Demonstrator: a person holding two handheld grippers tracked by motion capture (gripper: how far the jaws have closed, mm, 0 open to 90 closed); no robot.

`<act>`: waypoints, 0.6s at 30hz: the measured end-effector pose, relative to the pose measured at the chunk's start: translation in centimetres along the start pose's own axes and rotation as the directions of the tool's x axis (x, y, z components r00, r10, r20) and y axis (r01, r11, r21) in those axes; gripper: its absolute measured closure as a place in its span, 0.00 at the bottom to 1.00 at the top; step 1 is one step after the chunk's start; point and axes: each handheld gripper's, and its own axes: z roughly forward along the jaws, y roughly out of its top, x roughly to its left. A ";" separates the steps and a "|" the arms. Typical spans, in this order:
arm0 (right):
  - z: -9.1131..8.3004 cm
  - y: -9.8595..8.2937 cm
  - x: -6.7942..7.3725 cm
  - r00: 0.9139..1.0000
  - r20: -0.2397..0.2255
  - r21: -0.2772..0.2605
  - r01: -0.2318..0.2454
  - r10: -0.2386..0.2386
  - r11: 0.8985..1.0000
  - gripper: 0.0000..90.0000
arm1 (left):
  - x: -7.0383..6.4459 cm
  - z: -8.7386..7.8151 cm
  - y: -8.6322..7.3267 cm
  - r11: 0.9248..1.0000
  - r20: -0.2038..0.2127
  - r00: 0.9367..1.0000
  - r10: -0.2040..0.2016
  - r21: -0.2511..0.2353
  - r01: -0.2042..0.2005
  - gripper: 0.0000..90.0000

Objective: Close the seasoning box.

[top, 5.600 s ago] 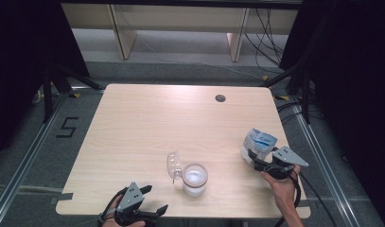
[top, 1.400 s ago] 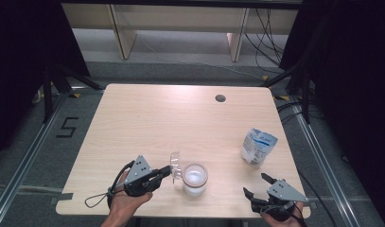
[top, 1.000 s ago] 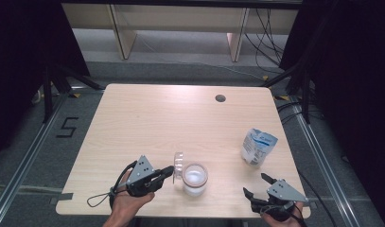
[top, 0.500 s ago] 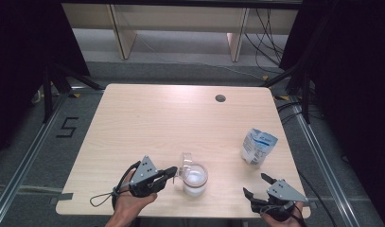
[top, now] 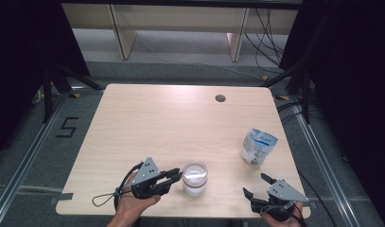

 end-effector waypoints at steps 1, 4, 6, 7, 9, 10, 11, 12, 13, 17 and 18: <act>-0.1 0.0 0.1 1.000 -0.003 0.011 -0.015 0.015 1.000 0.23 | 0.0 -0.2 0.1 1.000 0.006 1.000 0.008 0.006 -0.008 0.80; -0.1 0.0 0.1 0.999 -0.021 0.001 -0.041 0.041 0.999 0.23 | -0.1 -0.3 0.1 1.000 0.024 1.000 -0.012 -0.001 0.012 0.70; -0.1 0.0 0.1 0.998 -0.034 -0.005 -0.052 0.051 0.999 0.23 | -0.1 -0.3 0.0 1.000 0.033 0.999 -0.024 0.004 0.023 0.65; -0.1 0.0 0.0 0.998 -0.036 -0.016 -0.043 0.043 0.999 0.23 | -0.1 -0.4 -0.1 1.000 0.036 0.999 -0.022 0.008 0.022 0.61; -0.1 0.1 0.1 0.996 -0.055 -0.011 -0.066 0.065 0.998 0.23 | -0.3 -0.5 -0.2 0.999 0.027 0.999 -0.047 0.018 0.046 0.54; -0.1 0.1 0.1 0.996 -0.056 -0.018 -0.066 0.065 0.998 0.23 | -0.2 -0.6 -0.3 0.999 0.033 0.999 -0.033 0.012 0.032 0.52; -0.2 0.1 0.2 0.996 -0.059 -0.024 -0.069 0.068 0.997 0.23 | -0.2 -0.6 -0.3 0.999 0.034 0.999 -0.035 0.010 0.035 0.50; -0.2 0.1 0.3 0.994 -0.076 -0.028 -0.085 0.083 0.996 0.23 | -0.3 -0.6 -0.4 0.998 0.024 0.998 -0.058 0.012 0.058 0.47; -0.1 0.2 0.3 0.995 -0.071 -0.034 -0.078 0.076 0.996 0.23 | -0.3 -0.7 -0.4 0.998 0.019 0.998 -0.063 0.017 0.063 0.45; -0.3 0.2 0.4 0.991 -0.093 -0.040 -0.101 0.097 0.994 0.23 | -0.2 -0.7 -0.6 0.998 0.014 0.999 -0.051 0.034 0.050 0.40; -0.3 0.2 0.4 0.991 -0.094 -0.047 -0.099 0.094 0.994 0.23 | -0.3 -0.7 -0.6 0.997 0.010 0.998 -0.068 0.035 0.067 0.39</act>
